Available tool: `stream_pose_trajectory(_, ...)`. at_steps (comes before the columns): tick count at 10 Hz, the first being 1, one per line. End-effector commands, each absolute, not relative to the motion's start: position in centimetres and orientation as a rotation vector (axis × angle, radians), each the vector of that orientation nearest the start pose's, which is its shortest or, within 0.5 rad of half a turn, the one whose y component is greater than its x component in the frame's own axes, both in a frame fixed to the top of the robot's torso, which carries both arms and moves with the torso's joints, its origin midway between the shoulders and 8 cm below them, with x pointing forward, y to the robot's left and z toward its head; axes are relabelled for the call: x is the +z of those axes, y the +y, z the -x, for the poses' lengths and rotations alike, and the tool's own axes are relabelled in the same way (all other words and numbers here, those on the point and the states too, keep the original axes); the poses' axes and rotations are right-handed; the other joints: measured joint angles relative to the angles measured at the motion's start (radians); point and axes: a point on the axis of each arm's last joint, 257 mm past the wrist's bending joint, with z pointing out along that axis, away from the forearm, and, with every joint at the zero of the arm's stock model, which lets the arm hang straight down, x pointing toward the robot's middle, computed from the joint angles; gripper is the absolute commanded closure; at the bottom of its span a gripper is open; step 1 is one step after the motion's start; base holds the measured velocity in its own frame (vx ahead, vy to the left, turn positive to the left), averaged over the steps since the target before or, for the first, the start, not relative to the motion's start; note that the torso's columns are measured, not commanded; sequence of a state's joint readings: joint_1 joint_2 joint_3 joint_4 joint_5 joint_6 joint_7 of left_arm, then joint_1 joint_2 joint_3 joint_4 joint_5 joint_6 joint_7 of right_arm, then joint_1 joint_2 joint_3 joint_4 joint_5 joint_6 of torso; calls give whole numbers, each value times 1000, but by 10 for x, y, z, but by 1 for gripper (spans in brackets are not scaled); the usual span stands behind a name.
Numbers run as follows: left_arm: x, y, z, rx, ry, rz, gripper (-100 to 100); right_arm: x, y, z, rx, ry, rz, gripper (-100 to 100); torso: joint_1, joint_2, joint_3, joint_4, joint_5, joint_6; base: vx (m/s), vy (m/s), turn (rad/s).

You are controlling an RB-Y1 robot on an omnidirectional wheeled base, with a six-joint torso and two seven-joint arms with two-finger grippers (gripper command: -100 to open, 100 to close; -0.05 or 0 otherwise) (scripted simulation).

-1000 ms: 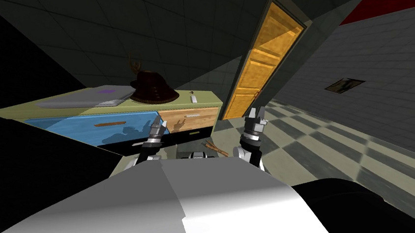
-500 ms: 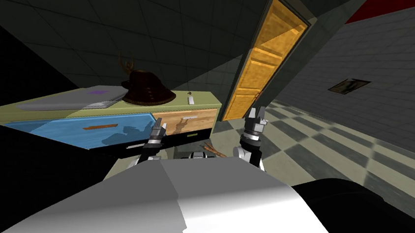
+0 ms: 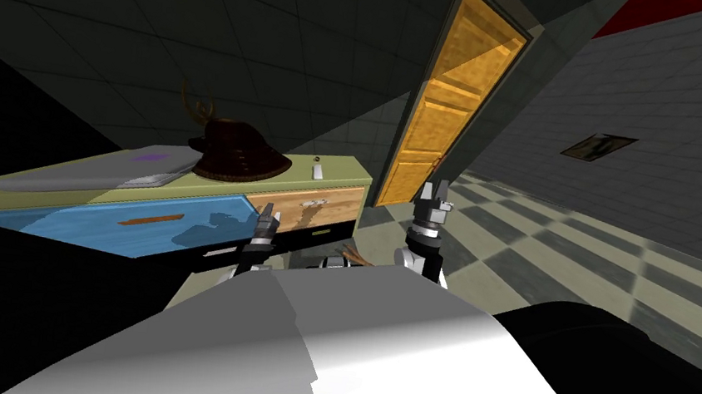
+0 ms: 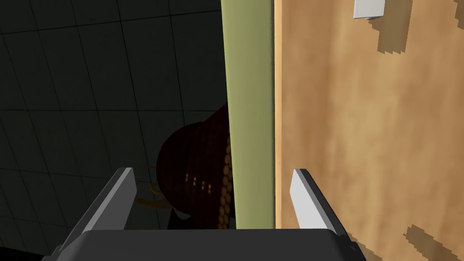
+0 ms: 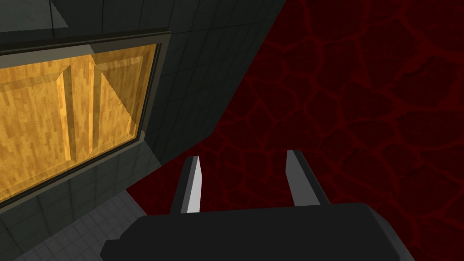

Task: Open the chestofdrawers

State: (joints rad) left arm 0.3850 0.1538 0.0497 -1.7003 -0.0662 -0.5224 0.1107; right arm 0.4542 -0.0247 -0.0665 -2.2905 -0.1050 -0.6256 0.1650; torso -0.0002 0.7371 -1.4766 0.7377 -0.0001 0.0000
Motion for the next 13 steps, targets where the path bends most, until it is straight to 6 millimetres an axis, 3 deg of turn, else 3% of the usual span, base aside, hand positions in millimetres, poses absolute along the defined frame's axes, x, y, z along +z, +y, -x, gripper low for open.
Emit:
stream_pose_trajectory(1,-221,322,-412,-1153,1053,953,-100,67,-301,-315,1195,474,-502,0,0,1,0,0,0,0,90,-101,21)
stream_pose_trajectory(8,-281,339,-410,-1090,1077,1075,-100,67,-301,-315,1195,474,-502,0,-1,1,0,0,0,0,107,-104,26)
stream_pose_trajectory(13,-315,326,-407,-1092,1036,1196,-100,67,-301,-315,1195,474,-502,0,-2,0,0,0,0,0,71,-79,10)
